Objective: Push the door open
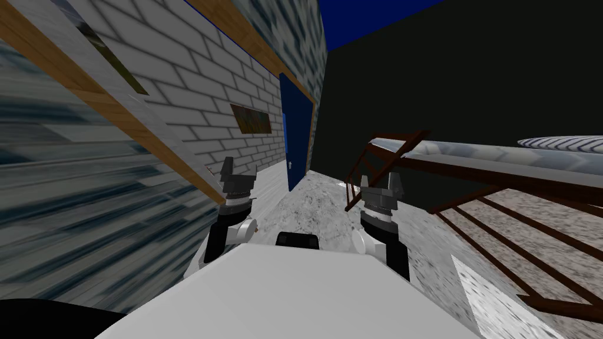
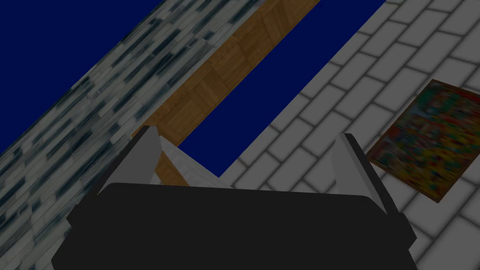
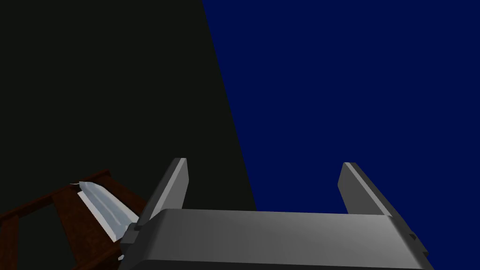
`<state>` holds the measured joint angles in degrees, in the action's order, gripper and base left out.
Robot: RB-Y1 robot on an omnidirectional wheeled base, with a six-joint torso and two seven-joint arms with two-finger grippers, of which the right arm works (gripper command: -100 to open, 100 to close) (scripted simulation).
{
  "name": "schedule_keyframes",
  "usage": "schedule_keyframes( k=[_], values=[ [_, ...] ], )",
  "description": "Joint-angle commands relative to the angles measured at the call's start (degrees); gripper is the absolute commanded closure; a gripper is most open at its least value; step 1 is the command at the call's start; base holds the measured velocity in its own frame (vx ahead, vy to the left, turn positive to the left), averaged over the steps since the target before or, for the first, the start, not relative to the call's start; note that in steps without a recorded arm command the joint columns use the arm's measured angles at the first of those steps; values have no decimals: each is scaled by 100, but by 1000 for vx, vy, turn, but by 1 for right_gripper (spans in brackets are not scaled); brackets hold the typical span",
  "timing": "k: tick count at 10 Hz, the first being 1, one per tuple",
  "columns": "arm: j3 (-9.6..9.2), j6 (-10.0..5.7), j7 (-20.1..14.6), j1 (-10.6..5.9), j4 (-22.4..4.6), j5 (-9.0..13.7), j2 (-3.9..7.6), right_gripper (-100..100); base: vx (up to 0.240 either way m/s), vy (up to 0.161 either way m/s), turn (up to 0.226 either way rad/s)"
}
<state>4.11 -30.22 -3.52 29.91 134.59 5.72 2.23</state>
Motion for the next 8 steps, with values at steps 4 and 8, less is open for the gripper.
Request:
schedule_keyframes(
  k=[4, 8],
  values=[
    [-201, -88, -4, -201, -603, -43, 116, -100, 149, -9, 125],
    [-358, -157, -7, -359, -1075, -76, 181, -100, 136, -29, 87]
  ],
)
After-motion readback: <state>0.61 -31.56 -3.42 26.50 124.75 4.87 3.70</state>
